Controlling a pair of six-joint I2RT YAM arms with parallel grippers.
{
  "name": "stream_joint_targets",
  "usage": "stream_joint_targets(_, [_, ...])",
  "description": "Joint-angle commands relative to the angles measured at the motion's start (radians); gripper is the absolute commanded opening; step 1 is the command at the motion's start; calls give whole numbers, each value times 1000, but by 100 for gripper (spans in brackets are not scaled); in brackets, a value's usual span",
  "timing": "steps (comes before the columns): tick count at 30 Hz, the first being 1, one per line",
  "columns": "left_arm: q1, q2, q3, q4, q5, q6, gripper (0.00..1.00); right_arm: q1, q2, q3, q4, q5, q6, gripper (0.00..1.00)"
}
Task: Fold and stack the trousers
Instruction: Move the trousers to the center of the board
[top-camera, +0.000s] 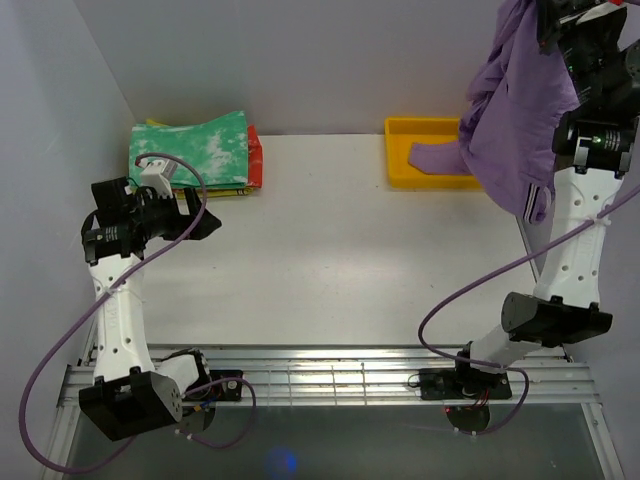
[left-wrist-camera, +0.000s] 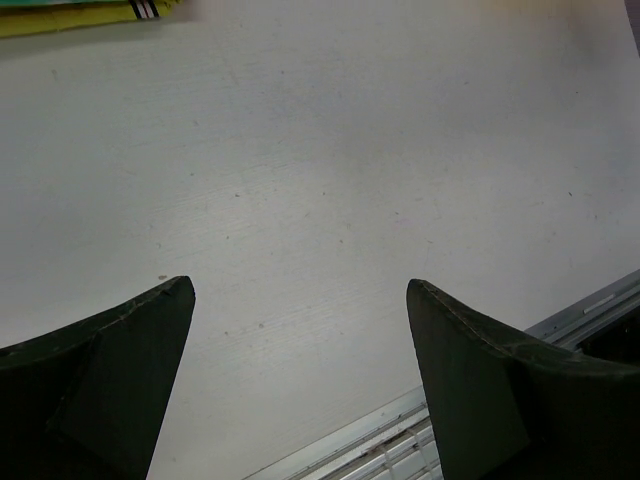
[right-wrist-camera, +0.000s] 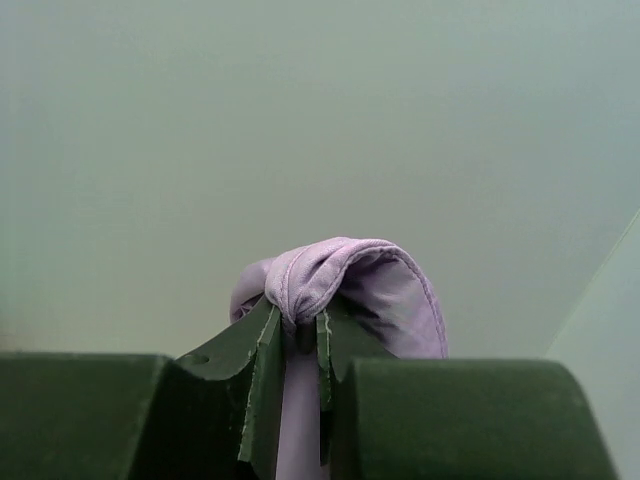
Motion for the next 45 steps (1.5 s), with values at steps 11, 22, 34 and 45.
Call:
stream_joint_targets(11, [-3,-117,46,-2,109,9,98,3,-296,-244,312,-179,228,8])
stream_joint_targets(22, [-5,-83,-5,24,165,98,98,265,-448,-1003,125,-63,227,8])
stream_joint_targets(34, [-52,19,-9,-17,266,298,96,301,-141,-913,-242,-103,-35,79])
stream_joint_targets(45, [-270,174,64,35,187,289,96,-59,-261,-1077,-616,-73,-468,98])
